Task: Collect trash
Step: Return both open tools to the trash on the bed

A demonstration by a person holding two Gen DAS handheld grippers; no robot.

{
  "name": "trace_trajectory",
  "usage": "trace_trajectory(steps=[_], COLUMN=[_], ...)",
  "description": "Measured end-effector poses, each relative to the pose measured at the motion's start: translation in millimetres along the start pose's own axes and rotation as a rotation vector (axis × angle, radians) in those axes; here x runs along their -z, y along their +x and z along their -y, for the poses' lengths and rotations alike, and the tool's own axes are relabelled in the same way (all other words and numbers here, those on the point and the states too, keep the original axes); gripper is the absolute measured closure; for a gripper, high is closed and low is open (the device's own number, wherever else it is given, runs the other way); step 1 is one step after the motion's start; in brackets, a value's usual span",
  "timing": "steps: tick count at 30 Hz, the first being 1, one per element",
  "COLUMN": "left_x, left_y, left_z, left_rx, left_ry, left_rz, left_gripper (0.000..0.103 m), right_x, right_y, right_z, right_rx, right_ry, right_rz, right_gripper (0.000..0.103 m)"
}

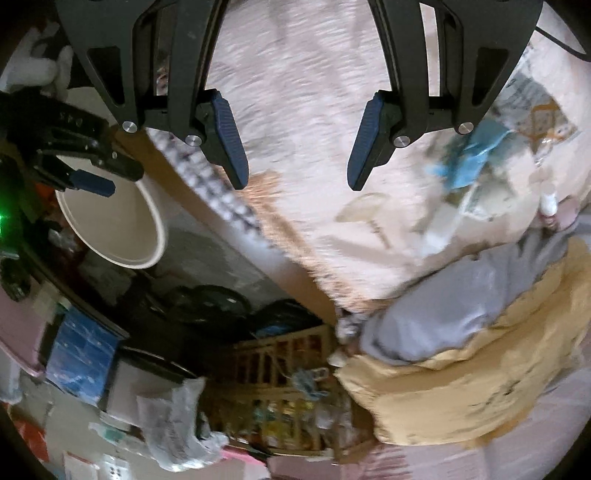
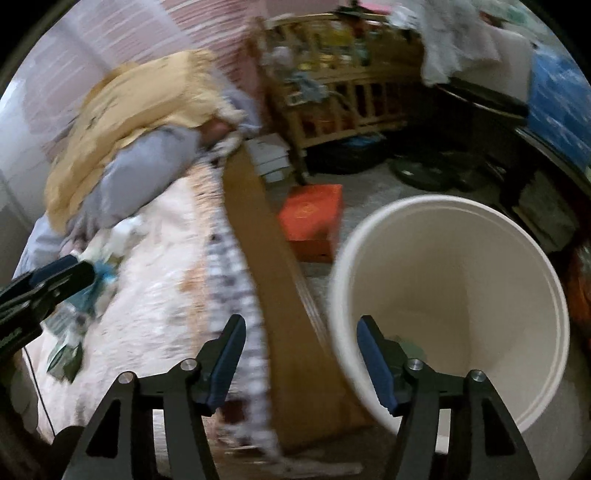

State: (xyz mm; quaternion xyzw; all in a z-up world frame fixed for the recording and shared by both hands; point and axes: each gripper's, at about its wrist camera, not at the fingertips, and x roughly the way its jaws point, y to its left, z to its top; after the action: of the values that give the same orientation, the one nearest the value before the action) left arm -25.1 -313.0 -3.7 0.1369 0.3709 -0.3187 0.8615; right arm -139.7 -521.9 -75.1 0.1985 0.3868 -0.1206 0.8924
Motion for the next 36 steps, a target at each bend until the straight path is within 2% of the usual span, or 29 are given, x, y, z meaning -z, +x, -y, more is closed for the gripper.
trace_trajectory(steps=[8,11,14,22,24,27,30,34,36], left_x=[24.4,38.4,55.4,106.2,118.4,136.5,150.9,161.4,164.9], left_y=[-32.9,-45.0,-57.0,-81.1,-82.7,-83.5,-83.8,-84.4,-85.5], left_z=[-66.3,-92.7,-127.4,-207.8,-224.6,-248.3,-270.2,-294.2,-302.7], left_rx=[-0.091,-0.118,-0.16,-0.291,-0.304,-0.341,-0.372,-0.37,-0.368], left_ry=[-0.089,-0.123,-0.167,-0.229,-0.244,-0.273,-0.311,-0.39,-0.411], left_rz=[0.035,0.036,0.034,0.039,0.022,-0.012,-0.03,-0.039,-0.035], left_gripper=[0.049,0.049,0.049,0.048,0.048,0.048,0.048,0.049,0.049], right_x=[-2.6,-1.7,2.2,9.8,12.7,19.7,27.3,42.5,51.0], right_y=[6.8,13.9,22.4,47.4,51.0,61.6,69.1,84.1,90.6], right_z=[-82.6,-111.8,-146.0,-220.7,-234.4,-261.0,-284.1,-324.8,-343.0], right_rx=[-0.113,-0.159,-0.211,-0.278,-0.3,-0.385,-0.43,-0.51,-0.513], right_ry=[-0.113,-0.149,-0.189,-0.324,-0.359,-0.423,-0.491,-0.604,-0.682], right_rz=[-0.016,-0.031,-0.057,-0.125,-0.141,-0.207,-0.255,-0.345,-0.374], right_gripper=[0.041,0.036,0.035,0.035,0.035,0.034,0.033,0.03,0.029])
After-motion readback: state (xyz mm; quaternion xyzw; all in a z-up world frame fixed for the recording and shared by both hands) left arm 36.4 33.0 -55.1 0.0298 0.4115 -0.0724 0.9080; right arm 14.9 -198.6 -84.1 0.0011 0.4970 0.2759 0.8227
